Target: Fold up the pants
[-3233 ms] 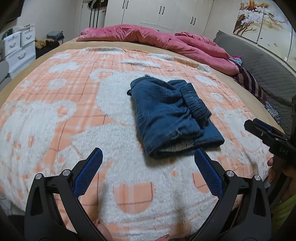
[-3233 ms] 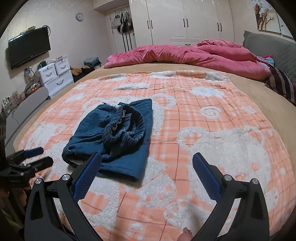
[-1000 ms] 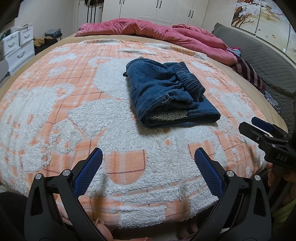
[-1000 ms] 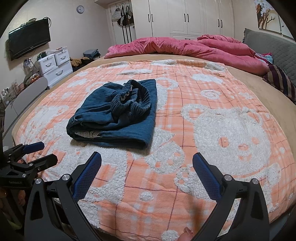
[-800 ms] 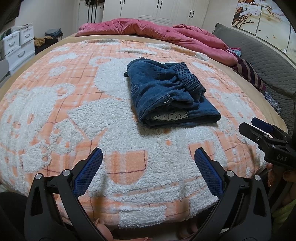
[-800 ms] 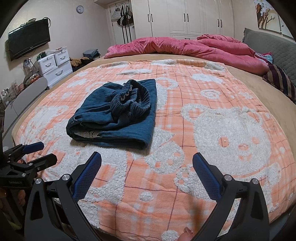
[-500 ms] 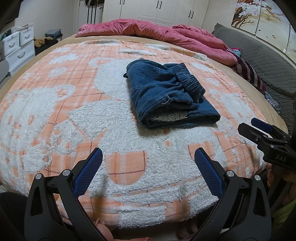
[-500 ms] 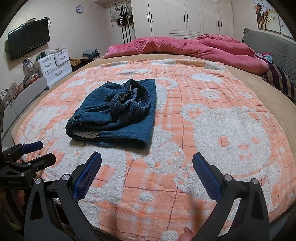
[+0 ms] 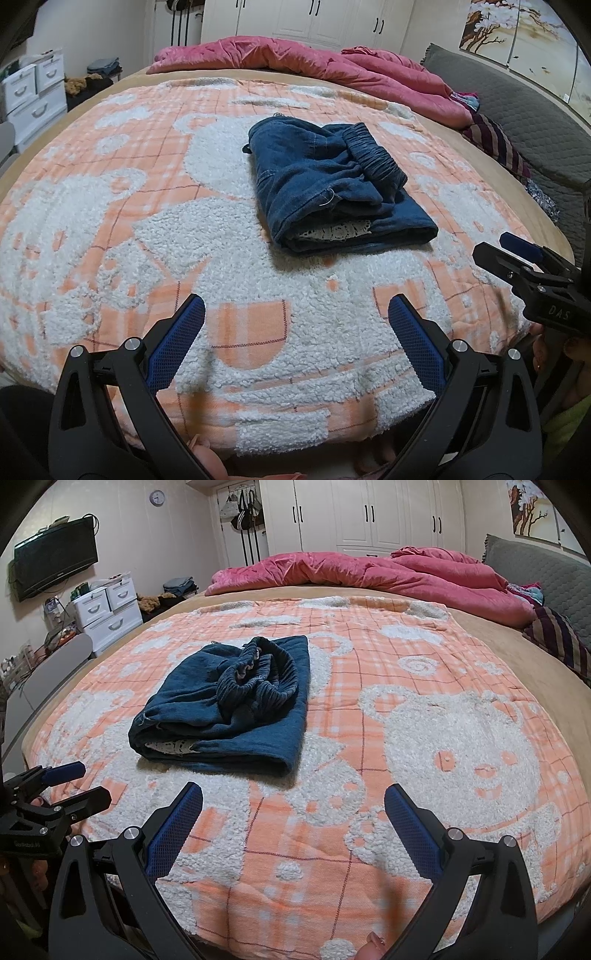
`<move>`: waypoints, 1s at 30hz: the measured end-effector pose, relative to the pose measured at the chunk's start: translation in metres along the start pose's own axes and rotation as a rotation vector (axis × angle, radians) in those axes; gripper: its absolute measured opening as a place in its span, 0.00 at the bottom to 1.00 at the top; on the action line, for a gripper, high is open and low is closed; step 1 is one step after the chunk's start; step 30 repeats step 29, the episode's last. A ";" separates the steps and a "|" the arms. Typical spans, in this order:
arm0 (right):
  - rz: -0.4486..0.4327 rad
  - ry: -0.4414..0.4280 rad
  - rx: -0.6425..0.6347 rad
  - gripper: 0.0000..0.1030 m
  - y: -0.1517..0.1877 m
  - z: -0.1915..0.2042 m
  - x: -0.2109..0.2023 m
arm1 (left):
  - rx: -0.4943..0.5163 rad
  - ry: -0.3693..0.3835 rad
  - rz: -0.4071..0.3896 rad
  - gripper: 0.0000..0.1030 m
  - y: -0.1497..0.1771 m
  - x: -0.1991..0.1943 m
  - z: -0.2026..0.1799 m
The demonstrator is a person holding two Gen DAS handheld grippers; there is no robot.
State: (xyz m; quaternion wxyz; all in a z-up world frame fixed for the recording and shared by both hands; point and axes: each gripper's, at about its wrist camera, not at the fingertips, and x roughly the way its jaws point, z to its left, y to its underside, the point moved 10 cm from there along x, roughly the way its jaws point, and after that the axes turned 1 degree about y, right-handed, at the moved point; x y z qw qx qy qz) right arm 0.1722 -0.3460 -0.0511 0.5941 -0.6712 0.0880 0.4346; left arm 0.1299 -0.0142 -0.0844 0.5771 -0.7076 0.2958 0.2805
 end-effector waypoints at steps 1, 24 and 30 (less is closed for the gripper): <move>0.003 0.004 0.001 0.96 0.001 0.000 0.001 | -0.007 0.013 0.005 0.91 0.000 0.001 -0.001; 0.082 0.123 0.198 0.96 -0.030 -0.122 0.017 | -0.123 -0.079 0.033 0.91 -0.066 0.011 0.084; 0.113 0.385 0.313 0.96 -0.038 -0.247 0.037 | -0.203 -0.230 0.113 0.91 -0.097 0.053 0.169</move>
